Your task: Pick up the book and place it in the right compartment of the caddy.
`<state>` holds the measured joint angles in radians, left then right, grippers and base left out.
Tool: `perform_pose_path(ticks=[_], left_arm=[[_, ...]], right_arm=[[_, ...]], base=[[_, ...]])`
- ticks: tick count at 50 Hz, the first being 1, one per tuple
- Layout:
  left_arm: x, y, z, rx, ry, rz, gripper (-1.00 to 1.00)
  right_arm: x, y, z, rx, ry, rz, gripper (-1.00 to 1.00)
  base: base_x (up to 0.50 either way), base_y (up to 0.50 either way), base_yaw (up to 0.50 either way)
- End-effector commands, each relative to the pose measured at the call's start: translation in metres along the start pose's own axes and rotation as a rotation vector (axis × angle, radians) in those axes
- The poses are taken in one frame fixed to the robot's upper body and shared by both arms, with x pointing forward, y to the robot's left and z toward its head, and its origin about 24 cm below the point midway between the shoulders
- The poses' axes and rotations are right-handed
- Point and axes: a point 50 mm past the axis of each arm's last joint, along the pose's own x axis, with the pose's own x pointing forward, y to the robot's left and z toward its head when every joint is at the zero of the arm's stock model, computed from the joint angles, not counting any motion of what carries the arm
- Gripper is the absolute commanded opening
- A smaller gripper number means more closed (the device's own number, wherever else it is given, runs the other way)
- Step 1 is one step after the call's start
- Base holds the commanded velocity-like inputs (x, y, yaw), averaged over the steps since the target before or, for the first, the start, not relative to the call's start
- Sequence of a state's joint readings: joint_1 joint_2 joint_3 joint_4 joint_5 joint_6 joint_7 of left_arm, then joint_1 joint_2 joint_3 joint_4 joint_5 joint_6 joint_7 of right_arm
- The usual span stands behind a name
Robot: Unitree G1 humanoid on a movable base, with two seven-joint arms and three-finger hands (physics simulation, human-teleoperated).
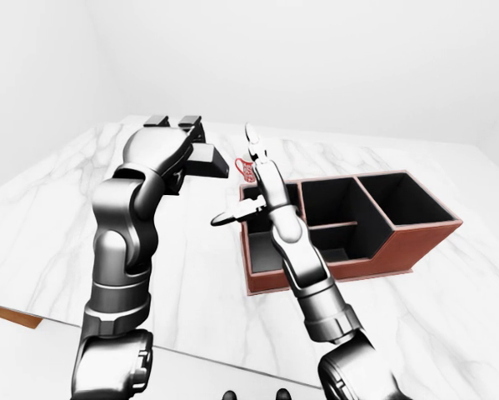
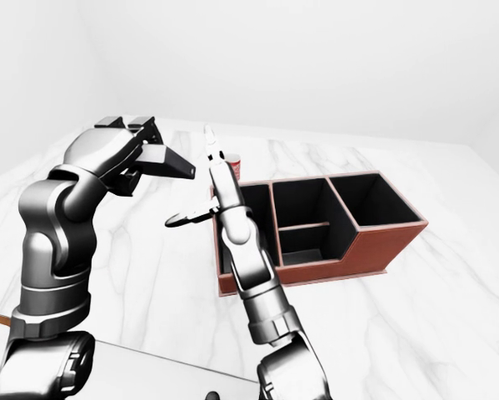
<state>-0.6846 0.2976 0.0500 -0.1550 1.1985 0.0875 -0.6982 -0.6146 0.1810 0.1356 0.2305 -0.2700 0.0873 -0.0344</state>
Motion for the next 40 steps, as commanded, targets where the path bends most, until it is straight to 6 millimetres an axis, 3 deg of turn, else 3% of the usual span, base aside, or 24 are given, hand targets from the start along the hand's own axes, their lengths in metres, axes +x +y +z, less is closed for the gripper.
perform_pose_path(ticks=[1, 6, 11, 13, 19, 26, 27, 32, 34, 40], left_arm=[[-0.008, 0.013, 0.004, 0.012, 0.004, 0.073, -1.00], [-0.012, 0.013, 0.005, 0.011, -0.001, 0.085, -1.00], [-0.015, 0.014, 0.006, 0.011, -0.006, 0.096, -1.00], [-0.015, 0.014, 0.007, 0.010, -0.008, 0.099, -1.00], [-0.016, 0.013, 0.008, 0.007, -0.011, 0.098, -1.00], [-0.017, 0.014, 0.008, 0.008, -0.013, 0.103, -1.00], [-0.017, 0.014, 0.008, 0.007, -0.014, 0.105, -1.00], [-0.018, 0.014, 0.009, 0.009, -0.017, 0.107, -1.00], [-0.018, 0.013, 0.008, 0.009, -0.018, 0.104, -1.00], [-0.021, 0.010, 0.010, 0.013, -0.029, 0.101, -1.00]], right_arm=[[0.006, 0.006, 0.001, -0.003, 0.011, 0.016, 1.00], [0.010, 0.008, 0.006, -0.005, -0.002, 0.023, 1.00], [0.009, 0.012, -0.016, -0.010, 0.090, 0.027, 1.00], [0.014, 0.010, 0.003, -0.007, 0.019, 0.029, 1.00], [0.018, 0.011, 0.008, -0.009, 0.003, 0.033, 1.00], [0.015, 0.016, -0.017, -0.018, 0.110, 0.037, 1.00], [0.018, 0.015, -0.007, -0.016, 0.068, 0.039, 1.00], [0.017, 0.016, -0.013, -0.023, 0.094, 0.038, 1.00], [0.021, 0.014, 0.005, -0.020, 0.025, 0.038, 1.00], [0.023, 0.013, 0.006, -0.022, 0.023, 0.035, 1.00]], base=[[0.00, 0.00, 0.00], [0.00, 0.00, 0.00], [0.00, 0.00, 0.00], [0.00, 0.00, 0.00], [0.00, 0.00, 0.00], [0.00, 0.00, 0.00], [0.00, 0.00, 0.00], [0.00, 0.00, 0.00], [0.00, 0.00, 0.00], [0.00, 0.00, 0.00]])
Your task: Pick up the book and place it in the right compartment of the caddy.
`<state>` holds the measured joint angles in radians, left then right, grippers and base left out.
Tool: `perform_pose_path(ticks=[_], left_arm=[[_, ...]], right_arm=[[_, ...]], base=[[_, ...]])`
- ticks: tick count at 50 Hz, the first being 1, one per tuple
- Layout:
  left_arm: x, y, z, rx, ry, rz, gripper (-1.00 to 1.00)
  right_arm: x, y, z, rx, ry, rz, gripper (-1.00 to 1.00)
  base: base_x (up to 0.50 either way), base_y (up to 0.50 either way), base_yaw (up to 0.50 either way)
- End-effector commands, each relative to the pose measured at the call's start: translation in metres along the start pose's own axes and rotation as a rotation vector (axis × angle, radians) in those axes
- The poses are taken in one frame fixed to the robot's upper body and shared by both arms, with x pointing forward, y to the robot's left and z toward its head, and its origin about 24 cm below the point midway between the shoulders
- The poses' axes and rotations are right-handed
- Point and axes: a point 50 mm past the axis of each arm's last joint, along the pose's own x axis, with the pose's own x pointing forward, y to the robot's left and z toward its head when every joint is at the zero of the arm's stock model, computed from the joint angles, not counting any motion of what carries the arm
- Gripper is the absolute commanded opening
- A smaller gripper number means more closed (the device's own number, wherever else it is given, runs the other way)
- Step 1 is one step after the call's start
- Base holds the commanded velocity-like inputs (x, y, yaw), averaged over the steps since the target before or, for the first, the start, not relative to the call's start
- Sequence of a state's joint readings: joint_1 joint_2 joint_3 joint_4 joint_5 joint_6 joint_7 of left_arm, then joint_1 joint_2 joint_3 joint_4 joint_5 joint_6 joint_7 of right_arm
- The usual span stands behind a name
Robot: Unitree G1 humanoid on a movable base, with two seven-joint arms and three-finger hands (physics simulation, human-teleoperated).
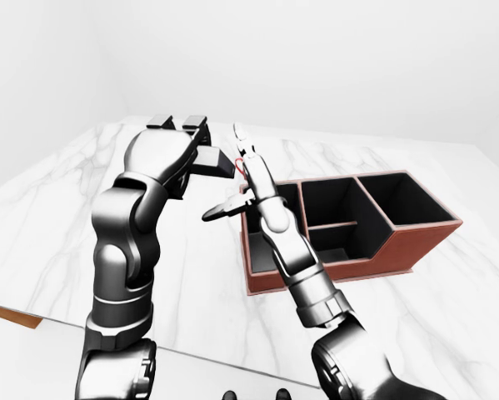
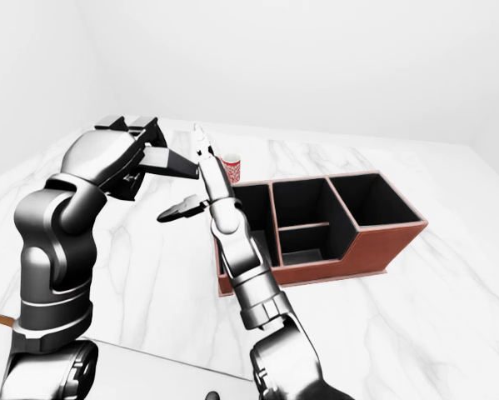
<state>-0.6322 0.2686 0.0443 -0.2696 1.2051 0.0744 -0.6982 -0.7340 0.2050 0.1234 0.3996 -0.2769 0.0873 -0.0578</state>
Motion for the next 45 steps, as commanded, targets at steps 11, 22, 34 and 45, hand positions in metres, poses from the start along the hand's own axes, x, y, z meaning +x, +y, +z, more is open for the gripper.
perform_pose_path(ticks=[11, 22, 34, 45], left_arm=[[-0.010, 0.006, 0.001, 0.013, 0.005, 0.049, -1.00], [-0.008, 0.005, -0.001, 0.017, 0.010, 0.039, -1.00], [-0.009, 0.004, -0.002, 0.021, 0.010, 0.038, -1.00], [-0.009, 0.004, -0.001, 0.019, 0.007, 0.039, -1.00]], right_arm=[[0.004, 0.000, -0.004, -0.016, 0.025, -0.002, 1.00], [0.004, -0.001, 0.020, -0.029, -0.074, 0.003, -1.00], [0.000, 0.003, -0.006, -0.040, 0.025, -0.005, -1.00], [0.002, 0.001, 0.006, -0.041, -0.023, -0.010, -1.00]], base=[[0.00, 0.00, 0.00], [0.00, 0.00, 0.00], [0.00, 0.00, 0.00], [0.00, 0.00, 0.00]])
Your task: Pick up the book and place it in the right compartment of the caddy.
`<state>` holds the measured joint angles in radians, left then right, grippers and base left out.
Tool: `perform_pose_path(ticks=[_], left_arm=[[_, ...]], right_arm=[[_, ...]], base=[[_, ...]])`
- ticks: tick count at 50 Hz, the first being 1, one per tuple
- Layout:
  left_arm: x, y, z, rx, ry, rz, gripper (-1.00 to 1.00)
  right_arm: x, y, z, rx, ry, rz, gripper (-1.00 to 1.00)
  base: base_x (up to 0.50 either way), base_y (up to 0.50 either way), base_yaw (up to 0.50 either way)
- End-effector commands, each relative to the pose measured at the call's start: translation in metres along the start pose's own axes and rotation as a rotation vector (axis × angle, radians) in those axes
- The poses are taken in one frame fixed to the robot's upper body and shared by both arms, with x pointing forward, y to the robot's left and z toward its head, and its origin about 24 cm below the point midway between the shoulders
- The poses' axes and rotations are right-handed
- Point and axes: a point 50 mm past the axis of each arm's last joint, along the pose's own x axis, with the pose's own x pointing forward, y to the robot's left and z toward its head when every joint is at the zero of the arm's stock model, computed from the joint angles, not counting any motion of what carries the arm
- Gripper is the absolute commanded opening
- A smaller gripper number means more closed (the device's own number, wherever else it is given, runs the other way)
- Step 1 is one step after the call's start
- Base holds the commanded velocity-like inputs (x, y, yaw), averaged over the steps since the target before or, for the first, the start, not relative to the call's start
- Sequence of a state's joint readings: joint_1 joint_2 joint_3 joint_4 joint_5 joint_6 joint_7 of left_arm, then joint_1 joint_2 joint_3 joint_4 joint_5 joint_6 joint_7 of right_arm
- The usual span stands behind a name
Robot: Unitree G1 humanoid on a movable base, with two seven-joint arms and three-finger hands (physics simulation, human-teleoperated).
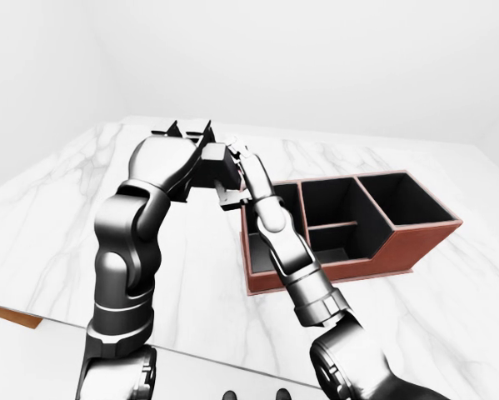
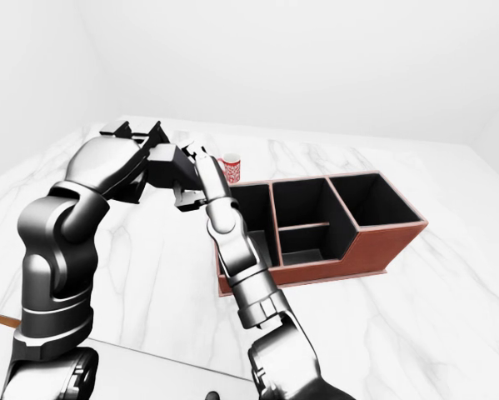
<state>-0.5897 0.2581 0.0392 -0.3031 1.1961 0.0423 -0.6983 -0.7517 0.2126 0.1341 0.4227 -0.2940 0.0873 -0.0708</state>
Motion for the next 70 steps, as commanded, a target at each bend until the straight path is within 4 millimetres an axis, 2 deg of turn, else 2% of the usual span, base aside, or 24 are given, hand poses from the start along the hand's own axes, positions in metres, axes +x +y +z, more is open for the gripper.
perform_pose_path(ticks=[1, 3, 5, 7, 9, 11, 17, 18, 19, 21, 23, 25, 28, 37, 38, 40, 47, 51, 52, 61, 62, 63, 67, 70], left_arm=[[-0.003, 0.011, -0.005, 0.014, 0.042, 0.050, -1.00], [-0.004, 0.011, -0.005, 0.014, 0.042, 0.051, -1.00], [-0.004, 0.012, -0.005, 0.014, 0.042, 0.053, -1.00], [-0.004, 0.012, -0.005, 0.013, 0.042, 0.057, -1.00], [-0.004, 0.013, -0.005, 0.012, 0.042, 0.060, -1.00], [-0.004, 0.013, -0.005, 0.013, 0.042, 0.058, -1.00], [-0.003, 0.014, -0.004, 0.004, 0.047, 0.062, -1.00], [-0.004, 0.012, -0.004, -0.004, 0.048, 0.060, -0.76], [-0.005, 0.012, -0.003, 0.009, 0.050, 0.062, 1.00], [-0.004, 0.012, -0.004, 0.019, 0.054, 0.058, 1.00], [-0.004, 0.013, -0.003, 0.013, 0.057, 0.065, 1.00], [-0.004, 0.012, -0.004, 0.015, 0.059, 0.059, 1.00], [-0.004, 0.012, -0.005, 0.016, 0.061, 0.058, 1.00], [-0.005, 0.011, -0.005, 0.022, 0.062, 0.054, 1.00], [-0.004, 0.010, -0.006, 0.020, 0.062, 0.050, 1.00], [-0.004, 0.010, -0.007, 0.020, 0.064, 0.047, 1.00], [-0.003, 0.014, -0.008, 0.020, 0.069, 0.059, 1.00], [-0.005, 0.014, -0.010, 0.020, 0.073, 0.063, 1.00], [-0.005, 0.015, -0.010, 0.021, 0.074, 0.066, 1.00], [-0.006, 0.023, -0.018, 0.017, 0.096, 0.087, 1.00], [-0.006, 0.023, -0.018, 0.017, 0.098, 0.087, 1.00], [-0.006, 0.023, -0.020, 0.018, 0.101, 0.085, 1.00], [-0.005, 0.025, -0.023, 0.021, 0.108, 0.086, 1.00], [-0.005, 0.031, -0.024, 0.027, 0.110, 0.103, 1.00]], right_arm=[[-0.001, -0.003, -0.002, -0.021, 0.002, -0.017, -1.00], [-0.001, -0.003, -0.005, -0.021, 0.015, -0.017, -1.00], [0.002, -0.007, 0.016, -0.018, -0.062, -0.017, -1.00], [-0.001, -0.003, -0.002, -0.022, 0.003, -0.018, -1.00], [0.002, -0.006, 0.012, -0.019, -0.050, -0.019, -1.00], [-0.001, -0.003, 0.000, -0.017, -0.004, -0.019, -1.00], [-0.001, -0.003, -0.003, -0.015, 0.008, -0.019, -1.00], [-0.001, -0.003, -0.004, -0.016, 0.014, -0.019, -1.00], [-0.001, -0.004, -0.004, -0.017, 0.013, -0.020, -1.00], [0.002, -0.006, 0.012, -0.013, -0.048, -0.020, -1.00], [-0.001, -0.004, -0.001, -0.016, 0.000, -0.020, -1.00], [0.002, -0.006, 0.010, -0.016, -0.042, -0.019, -1.00], [0.000, -0.004, 0.000, -0.018, -0.003, -0.020, -1.00], [0.000, -0.005, 0.000, -0.018, -0.003, -0.023, -1.00], [0.003, -0.008, 0.012, -0.017, -0.046, -0.023, -1.00], [0.001, -0.006, 0.002, -0.019, -0.011, -0.023, -1.00], [0.002, -0.008, 0.003, -0.021, -0.011, -0.027, -1.00], [0.002, -0.012, 0.004, -0.019, -0.018, -0.035, -1.00], [0.005, -0.014, 0.015, -0.017, -0.056, -0.036, -1.00], [0.002, -0.017, -0.001, -0.022, -0.001, -0.049, -1.00], [0.004, -0.020, 0.014, -0.021, -0.057, -0.050, -1.00], [0.002, -0.019, 0.003, -0.023, -0.018, -0.053, -1.00], [0.005, -0.025, 0.020, -0.024, -0.086, -0.058, -1.00], [0.001, -0.024, 0.000, -0.028, -0.014, -0.063, -1.00]], base=[[0.00, 0.00, 0.00], [0.00, 0.00, 0.00], [0.00, 0.00, 0.00], [0.00, 0.00, 0.00], [0.00, 0.00, 0.00], [0.00, 0.00, 0.00], [0.00, 0.00, 0.00], [0.00, 0.00, 0.00], [0.00, 0.00, 0.00], [0.00, 0.00, 0.00], [0.00, 0.00, 0.00], [0.00, 0.00, 0.00], [0.00, 0.00, 0.00], [0.00, 0.00, 0.00], [0.00, 0.00, 0.00], [0.00, 0.00, 0.00], [0.00, 0.00, 0.00], [0.00, 0.00, 0.00], [0.00, 0.00, 0.00], [0.00, 0.00, 0.00], [0.00, 0.00, 0.00], [0.00, 0.00, 0.00], [0.00, 0.00, 0.00], [0.00, 0.00, 0.00]])
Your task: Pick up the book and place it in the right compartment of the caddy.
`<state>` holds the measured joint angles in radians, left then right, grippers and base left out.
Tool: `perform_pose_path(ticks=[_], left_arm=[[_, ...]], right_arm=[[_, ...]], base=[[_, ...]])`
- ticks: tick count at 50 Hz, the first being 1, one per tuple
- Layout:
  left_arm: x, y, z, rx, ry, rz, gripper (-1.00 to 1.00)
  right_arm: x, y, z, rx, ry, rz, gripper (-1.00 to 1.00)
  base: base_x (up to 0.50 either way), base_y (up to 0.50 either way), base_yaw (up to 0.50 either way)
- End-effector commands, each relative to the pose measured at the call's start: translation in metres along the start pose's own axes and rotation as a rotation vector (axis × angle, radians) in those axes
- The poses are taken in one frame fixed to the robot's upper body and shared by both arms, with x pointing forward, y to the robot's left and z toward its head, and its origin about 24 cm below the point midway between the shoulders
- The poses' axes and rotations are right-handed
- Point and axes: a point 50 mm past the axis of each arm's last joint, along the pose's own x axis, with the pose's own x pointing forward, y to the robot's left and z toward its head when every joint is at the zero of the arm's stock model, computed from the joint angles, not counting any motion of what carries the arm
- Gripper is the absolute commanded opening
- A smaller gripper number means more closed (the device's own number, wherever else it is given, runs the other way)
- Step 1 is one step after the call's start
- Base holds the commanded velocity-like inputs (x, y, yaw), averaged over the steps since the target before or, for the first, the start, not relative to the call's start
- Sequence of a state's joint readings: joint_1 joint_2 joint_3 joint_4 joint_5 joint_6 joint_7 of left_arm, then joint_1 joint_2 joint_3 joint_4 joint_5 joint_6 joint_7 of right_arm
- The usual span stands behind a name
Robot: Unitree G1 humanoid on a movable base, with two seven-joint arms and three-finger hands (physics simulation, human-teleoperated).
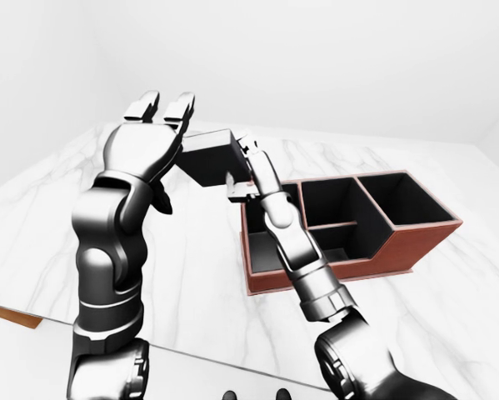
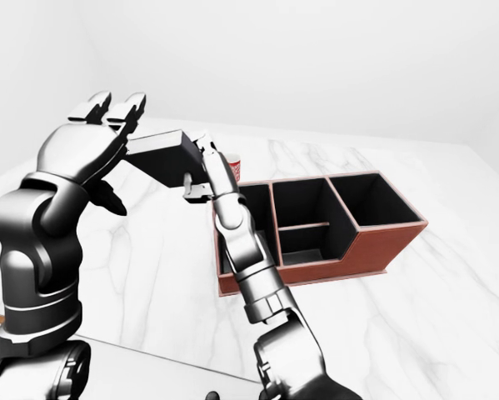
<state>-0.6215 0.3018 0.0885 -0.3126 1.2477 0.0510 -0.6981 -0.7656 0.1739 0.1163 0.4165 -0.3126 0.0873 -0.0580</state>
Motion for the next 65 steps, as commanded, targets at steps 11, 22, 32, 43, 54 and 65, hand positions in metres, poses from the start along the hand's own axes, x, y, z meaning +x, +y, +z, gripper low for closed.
perform_pose_path(ticks=[11, 22, 32, 43, 54, 65], left_arm=[[0.001, 0.011, -0.015, -0.037, 0.038, 0.026, 1.00], [0.009, 0.013, -0.018, -0.101, 0.017, 0.016, 1.00], [0.010, 0.005, -0.017, -0.164, -0.029, -0.020, 1.00], [0.004, -0.001, -0.008, -0.264, -0.106, -0.023, 1.00], [-0.001, -0.011, -0.007, -0.351, -0.159, -0.058, 1.00], [-0.002, -0.016, -0.022, -0.421, -0.158, -0.086, 1.00]], right_arm=[[0.000, -0.022, 0.015, 0.015, -0.071, -0.062, -1.00], [-0.002, -0.038, 0.015, 0.005, -0.086, -0.097, -1.00], [-0.004, -0.062, 0.028, -0.017, -0.149, -0.140, -1.00], [-0.011, -0.079, 0.033, -0.041, -0.182, -0.174, -1.00], [-0.019, -0.095, 0.031, -0.056, -0.190, -0.207, -1.00], [-0.026, -0.110, 0.033, -0.068, -0.208, -0.241, -1.00]], base=[[0.00, 0.00, 0.00], [0.00, 0.00, 0.00], [0.00, 0.00, 0.00], [0.00, 0.00, 0.00], [0.00, 0.00, 0.00], [0.00, 0.00, 0.00]])
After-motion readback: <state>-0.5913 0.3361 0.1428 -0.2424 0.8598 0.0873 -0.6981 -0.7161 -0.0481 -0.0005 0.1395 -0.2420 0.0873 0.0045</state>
